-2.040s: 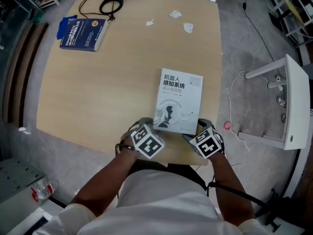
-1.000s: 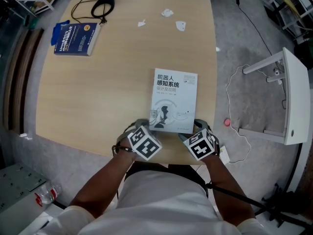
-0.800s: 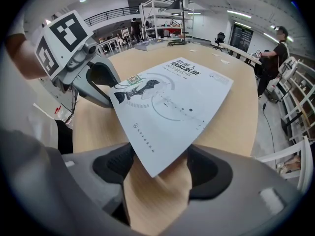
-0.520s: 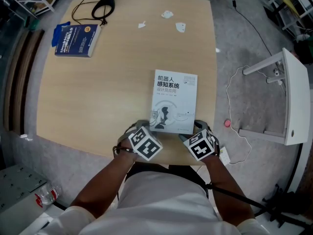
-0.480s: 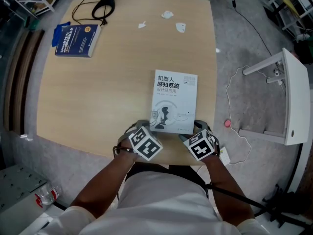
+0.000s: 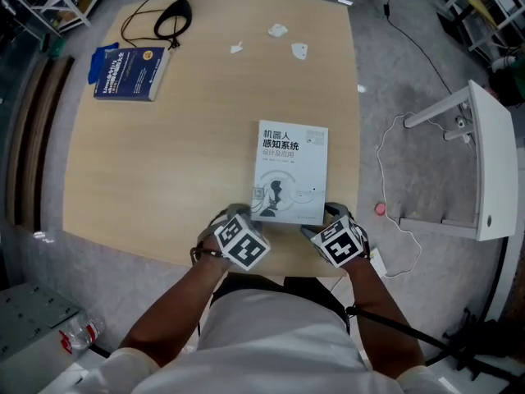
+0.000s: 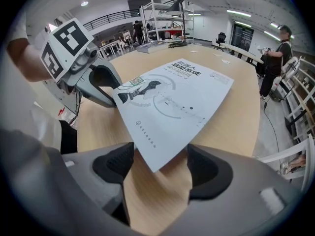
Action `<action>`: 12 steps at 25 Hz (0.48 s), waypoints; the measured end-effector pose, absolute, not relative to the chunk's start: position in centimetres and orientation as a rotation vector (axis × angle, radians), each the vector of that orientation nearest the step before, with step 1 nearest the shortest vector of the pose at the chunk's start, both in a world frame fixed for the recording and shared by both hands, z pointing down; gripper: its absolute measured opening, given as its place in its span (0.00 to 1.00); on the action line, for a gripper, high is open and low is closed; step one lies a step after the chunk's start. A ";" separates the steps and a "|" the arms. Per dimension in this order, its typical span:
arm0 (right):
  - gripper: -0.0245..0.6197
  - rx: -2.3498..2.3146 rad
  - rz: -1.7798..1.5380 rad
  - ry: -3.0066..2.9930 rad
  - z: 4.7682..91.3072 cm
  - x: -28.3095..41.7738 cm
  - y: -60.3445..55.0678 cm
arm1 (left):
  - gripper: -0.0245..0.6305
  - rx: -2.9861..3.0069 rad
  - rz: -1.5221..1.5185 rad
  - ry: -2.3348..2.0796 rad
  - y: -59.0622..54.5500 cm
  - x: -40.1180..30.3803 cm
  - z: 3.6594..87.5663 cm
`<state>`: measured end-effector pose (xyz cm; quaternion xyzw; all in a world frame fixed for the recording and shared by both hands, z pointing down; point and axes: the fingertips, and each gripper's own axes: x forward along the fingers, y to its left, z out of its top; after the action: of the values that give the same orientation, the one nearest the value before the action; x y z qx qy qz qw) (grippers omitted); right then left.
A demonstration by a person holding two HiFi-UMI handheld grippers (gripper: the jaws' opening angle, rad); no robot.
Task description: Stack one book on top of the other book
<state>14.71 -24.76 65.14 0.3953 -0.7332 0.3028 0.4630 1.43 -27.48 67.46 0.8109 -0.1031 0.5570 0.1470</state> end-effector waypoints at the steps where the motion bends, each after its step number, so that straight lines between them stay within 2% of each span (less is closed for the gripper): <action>1: 0.57 0.971 0.744 -1.792 65.0 14.9 -24.4 | 0.35 2.335 1.602 -0.301 -27.4 1.1 67.2; 4: 0.57 0.996 0.730 -1.729 64.7 16.3 -22.8 | 0.34 2.354 1.577 -0.311 -27.4 0.0 66.0; 7: 0.55 1.096 0.753 -1.706 63.8 17.4 -21.4 | 0.25 2.357 1.515 -0.317 -27.3 -1.1 64.8; 10: 0.32 1.243 0.828 -1.727 61.8 17.5 -20.1 | 0.19 2.381 1.430 -0.322 -27.3 -1.0 63.3; 11: 0.22 1.297 0.868 -1.753 60.9 17.1 -19.9 | 0.14 2.397 1.403 -0.314 -27.1 -0.8 62.8; 12: 0.08 1.358 0.914 -1.791 59.9 16.5 -19.8 | 0.07 2.412 1.373 -0.292 -26.8 -0.7 62.2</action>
<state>16.51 -19.77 59.90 0.5243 -0.6914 0.3529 0.3501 -0.65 -26.84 62.19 0.8510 -0.1032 0.4844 0.1746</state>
